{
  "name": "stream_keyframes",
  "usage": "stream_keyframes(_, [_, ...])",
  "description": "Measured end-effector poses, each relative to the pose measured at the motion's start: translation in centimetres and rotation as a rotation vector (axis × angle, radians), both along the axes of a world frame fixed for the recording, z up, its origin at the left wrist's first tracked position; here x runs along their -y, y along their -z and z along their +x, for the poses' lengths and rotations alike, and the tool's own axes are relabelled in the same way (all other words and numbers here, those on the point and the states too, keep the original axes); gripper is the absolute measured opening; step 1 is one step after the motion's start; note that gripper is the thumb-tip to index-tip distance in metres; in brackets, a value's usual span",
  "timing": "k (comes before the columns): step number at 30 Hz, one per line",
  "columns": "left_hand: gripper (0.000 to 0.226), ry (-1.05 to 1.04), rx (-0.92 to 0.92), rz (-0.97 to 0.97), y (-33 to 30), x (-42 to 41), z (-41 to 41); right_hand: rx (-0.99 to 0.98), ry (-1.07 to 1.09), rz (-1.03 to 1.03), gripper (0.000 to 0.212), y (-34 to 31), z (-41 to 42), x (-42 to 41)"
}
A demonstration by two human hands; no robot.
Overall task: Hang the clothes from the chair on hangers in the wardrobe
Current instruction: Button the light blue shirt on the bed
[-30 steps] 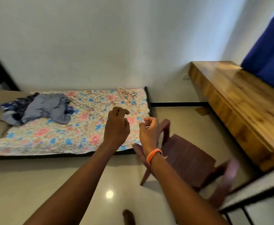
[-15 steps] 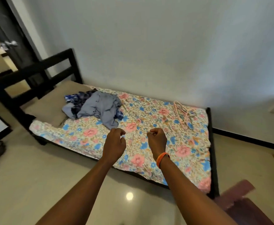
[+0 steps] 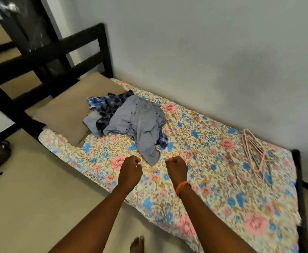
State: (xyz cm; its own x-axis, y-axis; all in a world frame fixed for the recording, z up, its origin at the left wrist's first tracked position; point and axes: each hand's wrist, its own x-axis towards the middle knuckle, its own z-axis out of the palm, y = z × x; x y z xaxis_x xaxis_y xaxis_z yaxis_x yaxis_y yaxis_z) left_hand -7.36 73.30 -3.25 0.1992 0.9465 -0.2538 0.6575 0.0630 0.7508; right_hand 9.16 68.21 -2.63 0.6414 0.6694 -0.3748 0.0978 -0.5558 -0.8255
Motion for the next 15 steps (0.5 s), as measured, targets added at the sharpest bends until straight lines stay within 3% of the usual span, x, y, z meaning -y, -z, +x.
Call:
stream_keyframes(4, [0.012, -0.102, 0.007, -0.081, 6.1, -7.0, -1.1, 0.085, -0.13, -0.087, 0.028, 6.4, -1.0, -10.7])
stream_keyframes(9, [0.028, -0.142, -0.019, -0.122, 19.1, -15.0, -2.6, 0.247, -0.334, -0.126, 0.021, 20.0, -2.3, -25.8])
stream_keyframes(15, [0.041, -0.183, 0.025, -0.166, 34.4, -20.3, -3.0, 0.498, -0.375, -0.195, 0.058, 34.4, -2.2, -36.7])
